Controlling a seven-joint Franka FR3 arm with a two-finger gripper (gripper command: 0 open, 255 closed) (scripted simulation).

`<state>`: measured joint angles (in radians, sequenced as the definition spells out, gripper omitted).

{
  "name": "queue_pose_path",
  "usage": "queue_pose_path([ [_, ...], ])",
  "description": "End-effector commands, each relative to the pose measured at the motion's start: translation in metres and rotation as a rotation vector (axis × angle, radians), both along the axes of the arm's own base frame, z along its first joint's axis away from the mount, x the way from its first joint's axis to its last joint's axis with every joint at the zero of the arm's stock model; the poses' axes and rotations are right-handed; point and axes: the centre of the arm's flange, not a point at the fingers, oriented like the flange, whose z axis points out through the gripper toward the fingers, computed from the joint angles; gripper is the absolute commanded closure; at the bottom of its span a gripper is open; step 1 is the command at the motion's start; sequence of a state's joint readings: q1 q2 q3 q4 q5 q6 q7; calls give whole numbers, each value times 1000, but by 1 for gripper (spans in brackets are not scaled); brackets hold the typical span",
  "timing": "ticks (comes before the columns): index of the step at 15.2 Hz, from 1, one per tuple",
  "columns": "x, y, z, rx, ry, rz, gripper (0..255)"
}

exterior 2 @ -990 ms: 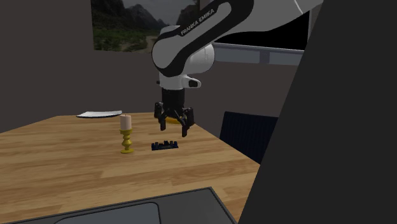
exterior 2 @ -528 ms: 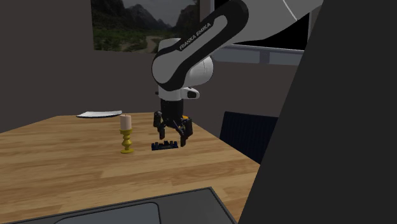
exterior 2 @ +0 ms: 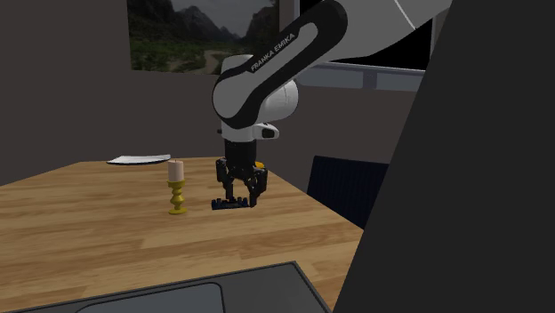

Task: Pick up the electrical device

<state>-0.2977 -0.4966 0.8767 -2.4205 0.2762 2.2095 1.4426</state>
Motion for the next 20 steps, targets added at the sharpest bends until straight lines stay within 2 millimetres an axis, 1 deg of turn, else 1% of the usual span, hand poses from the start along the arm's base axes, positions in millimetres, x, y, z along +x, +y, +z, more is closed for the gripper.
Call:
queue_pose_path([
  [1, 0, 0, 0, 0, 1, 0, 255],
  [3, 0, 0, 0, 0, 1, 0, 255],
  [18, 0, 0, 79, 0, 1, 0, 255],
  [20, 0, 0, 80, 0, 1, 0, 255],
])
